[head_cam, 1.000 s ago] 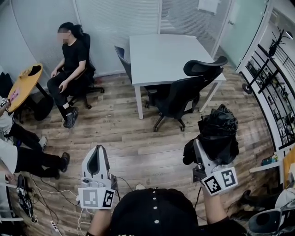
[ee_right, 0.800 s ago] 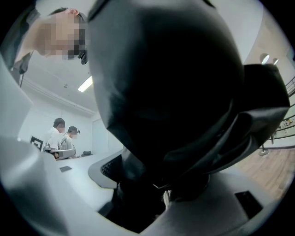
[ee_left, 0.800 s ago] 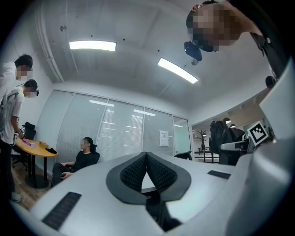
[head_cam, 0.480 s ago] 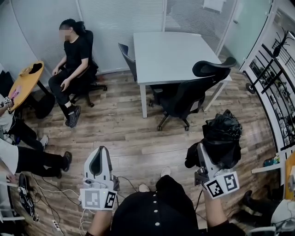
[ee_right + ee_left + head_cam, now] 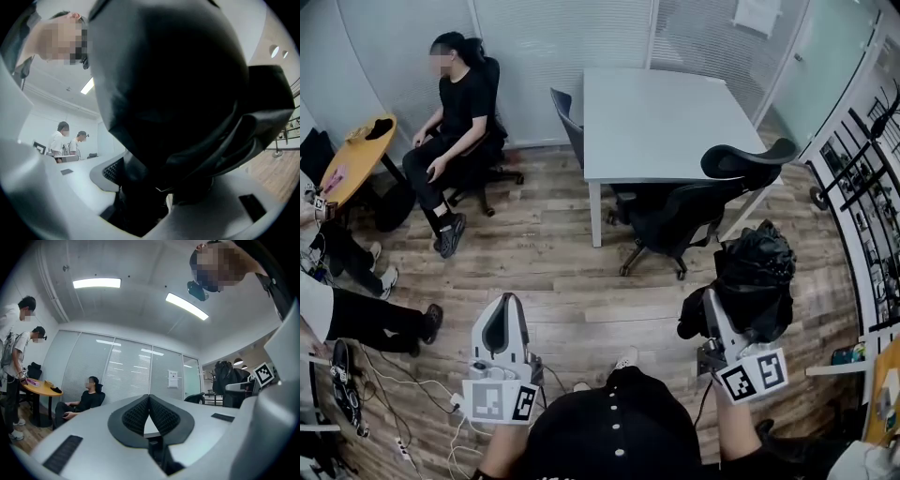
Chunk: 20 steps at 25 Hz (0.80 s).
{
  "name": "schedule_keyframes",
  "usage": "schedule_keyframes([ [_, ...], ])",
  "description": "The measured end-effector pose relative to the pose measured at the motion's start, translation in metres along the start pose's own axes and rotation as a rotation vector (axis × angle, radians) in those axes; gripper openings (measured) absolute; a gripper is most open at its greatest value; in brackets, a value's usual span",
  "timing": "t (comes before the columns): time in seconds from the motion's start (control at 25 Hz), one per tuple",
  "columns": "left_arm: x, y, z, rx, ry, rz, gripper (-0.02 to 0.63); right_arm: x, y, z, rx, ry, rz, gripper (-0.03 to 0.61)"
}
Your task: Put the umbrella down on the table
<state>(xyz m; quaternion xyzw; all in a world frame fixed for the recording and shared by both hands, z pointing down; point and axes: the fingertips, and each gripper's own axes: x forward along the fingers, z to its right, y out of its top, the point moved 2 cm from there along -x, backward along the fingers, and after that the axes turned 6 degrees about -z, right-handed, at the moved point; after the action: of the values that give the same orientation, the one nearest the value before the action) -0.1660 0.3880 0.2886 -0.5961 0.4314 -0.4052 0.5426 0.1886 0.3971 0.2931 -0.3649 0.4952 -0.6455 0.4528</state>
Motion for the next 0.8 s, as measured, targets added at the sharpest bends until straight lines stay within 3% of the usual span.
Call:
schedule_keyframes([
  [0.36, 0.019, -0.015, 0.013, 0.018, 0.032, 0.027, 0.015, 0.019, -0.002, 0.024, -0.02, 0.056, 0.037, 0.29],
  [0.8, 0.071, -0.001, 0.033, 0.021, 0.094, 0.034, 0.015, 0.07, 0.021, 0.066, -0.011, 0.131, 0.023, 0.288],
])
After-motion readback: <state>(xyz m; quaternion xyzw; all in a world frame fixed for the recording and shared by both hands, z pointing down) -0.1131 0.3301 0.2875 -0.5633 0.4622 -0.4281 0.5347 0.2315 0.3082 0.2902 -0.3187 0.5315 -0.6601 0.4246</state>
